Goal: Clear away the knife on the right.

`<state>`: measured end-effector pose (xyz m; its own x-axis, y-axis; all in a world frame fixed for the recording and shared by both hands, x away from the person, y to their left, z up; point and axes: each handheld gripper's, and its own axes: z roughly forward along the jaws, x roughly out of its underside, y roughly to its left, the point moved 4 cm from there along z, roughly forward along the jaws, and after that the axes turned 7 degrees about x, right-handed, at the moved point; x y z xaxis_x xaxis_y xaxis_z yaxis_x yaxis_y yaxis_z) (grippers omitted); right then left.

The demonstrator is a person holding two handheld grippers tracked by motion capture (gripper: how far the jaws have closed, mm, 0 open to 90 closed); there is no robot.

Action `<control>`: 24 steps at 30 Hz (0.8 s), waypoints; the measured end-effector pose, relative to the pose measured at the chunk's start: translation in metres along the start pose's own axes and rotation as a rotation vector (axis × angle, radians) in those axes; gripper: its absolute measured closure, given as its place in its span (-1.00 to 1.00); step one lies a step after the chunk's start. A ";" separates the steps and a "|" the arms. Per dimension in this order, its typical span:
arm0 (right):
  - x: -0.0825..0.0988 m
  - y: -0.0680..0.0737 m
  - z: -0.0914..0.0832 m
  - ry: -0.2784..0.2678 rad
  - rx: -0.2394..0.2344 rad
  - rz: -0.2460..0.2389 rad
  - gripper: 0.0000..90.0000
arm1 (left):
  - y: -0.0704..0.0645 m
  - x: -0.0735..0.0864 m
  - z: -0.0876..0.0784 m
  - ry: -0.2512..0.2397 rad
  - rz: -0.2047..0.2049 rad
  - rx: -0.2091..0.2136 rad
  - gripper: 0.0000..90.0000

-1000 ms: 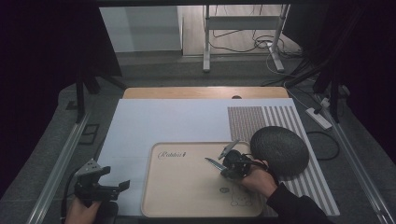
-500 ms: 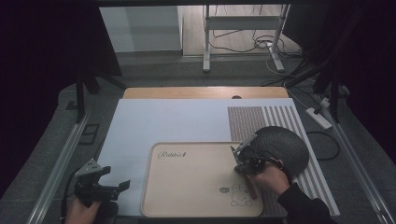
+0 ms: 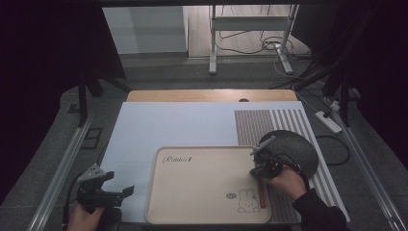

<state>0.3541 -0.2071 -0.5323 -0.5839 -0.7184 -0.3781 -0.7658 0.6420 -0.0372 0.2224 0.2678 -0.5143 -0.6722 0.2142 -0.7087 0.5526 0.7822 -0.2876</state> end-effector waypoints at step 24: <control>-0.013 0.011 -0.020 -0.171 0.017 0.008 -0.40 | 0.000 0.000 0.000 0.000 -0.003 0.001 -0.99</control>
<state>0.3476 -0.1961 -0.5094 -0.5348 -0.6581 -0.5300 -0.7557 0.6531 -0.0485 0.2226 0.2679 -0.5144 -0.6739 0.2121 -0.7078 0.5509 0.7825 -0.2900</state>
